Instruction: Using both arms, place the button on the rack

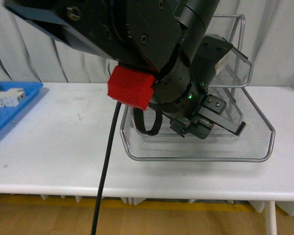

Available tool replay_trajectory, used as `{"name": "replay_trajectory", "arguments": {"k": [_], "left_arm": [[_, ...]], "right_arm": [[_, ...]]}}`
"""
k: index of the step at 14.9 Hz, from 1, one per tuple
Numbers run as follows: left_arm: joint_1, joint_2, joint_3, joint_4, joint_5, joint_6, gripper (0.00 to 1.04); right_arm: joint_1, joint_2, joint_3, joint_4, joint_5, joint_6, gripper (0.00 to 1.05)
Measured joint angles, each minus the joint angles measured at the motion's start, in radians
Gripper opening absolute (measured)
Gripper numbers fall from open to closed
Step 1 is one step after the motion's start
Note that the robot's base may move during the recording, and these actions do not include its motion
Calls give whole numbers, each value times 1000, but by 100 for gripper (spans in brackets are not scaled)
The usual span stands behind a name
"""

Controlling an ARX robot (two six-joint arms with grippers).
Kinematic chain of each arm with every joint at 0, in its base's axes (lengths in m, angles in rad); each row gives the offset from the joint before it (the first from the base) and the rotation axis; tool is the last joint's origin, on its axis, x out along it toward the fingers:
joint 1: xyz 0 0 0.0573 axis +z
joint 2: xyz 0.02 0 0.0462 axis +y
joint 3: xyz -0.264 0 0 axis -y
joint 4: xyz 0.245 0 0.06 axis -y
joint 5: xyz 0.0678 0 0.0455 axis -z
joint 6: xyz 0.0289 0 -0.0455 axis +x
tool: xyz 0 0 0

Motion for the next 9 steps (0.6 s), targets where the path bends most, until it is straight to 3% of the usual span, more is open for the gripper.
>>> {"name": "replay_trajectory", "arguments": {"k": [6,9], "left_arm": [[22,246,352,-181,-51,-14,37],[45,272,420,-199,-61,-64,37]], "right_arm": [[0,0,0,0,0,0,98],[0,0,0,0,0,0,98]]}}
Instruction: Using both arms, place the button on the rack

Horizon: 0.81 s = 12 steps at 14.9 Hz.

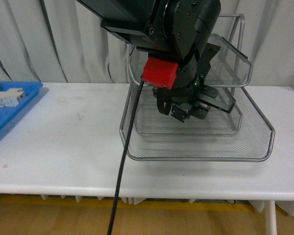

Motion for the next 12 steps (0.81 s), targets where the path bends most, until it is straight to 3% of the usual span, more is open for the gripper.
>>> {"name": "replay_trajectory", "arguments": {"k": [6,10,12], "left_arm": [[4,-85,-131,30,72,-44,100],[1,-244,-274,98,96,-47,98],[-7,-410,-475,174,159,-39,98]], "right_arm": [[0,0,0,0,0,0,98],[0,0,0,0,0,0,98],[0,0,0,1,0,0,98]]}}
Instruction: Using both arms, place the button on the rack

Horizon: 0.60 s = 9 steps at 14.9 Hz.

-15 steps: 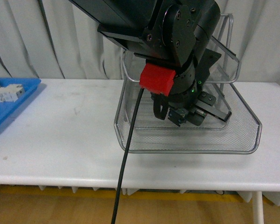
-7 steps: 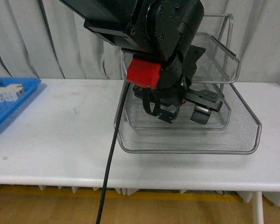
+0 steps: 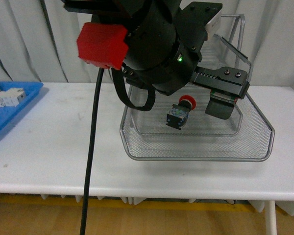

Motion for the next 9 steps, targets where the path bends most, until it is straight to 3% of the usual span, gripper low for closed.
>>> {"name": "replay_trajectory", "arguments": {"k": [4,5,7,9], "left_arm": [[39,-204,-203,73,25,-6,98],[64,-277,-280,153,-4,-14,97],[108,-398,-522,609,-308,-36,79],[140,-448,-601,687,-358,-38,74]], "right_arm": [[0,0,0,0,0,0,98],[0,0,0,0,0,0,98],[0,0,0,0,-2,0,98],[0,0,0,0,-2,0,98]]}}
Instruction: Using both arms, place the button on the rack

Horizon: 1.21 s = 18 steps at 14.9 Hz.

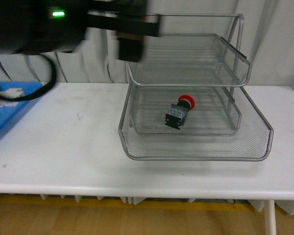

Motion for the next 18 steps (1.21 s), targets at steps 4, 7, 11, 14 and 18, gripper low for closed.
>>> {"name": "replay_trajectory", "arguments": {"k": [4,7,11,14,18], "left_arm": [[279,-361,-340,113,108,-17,41],[366,-551,-503,103,226,-18,5],[456,-680,-600,71,296,-21,2],[447,-941,-702,-91,310,-21,2],[447,-1044,-742,-146,310,-21,2]], "right_arm": [[0,0,0,0,-1,0,98],[0,0,0,0,0,0,98],[0,0,0,0,0,0,98],[0,0,0,0,0,0,98],[0,0,0,0,0,0,98]]}}
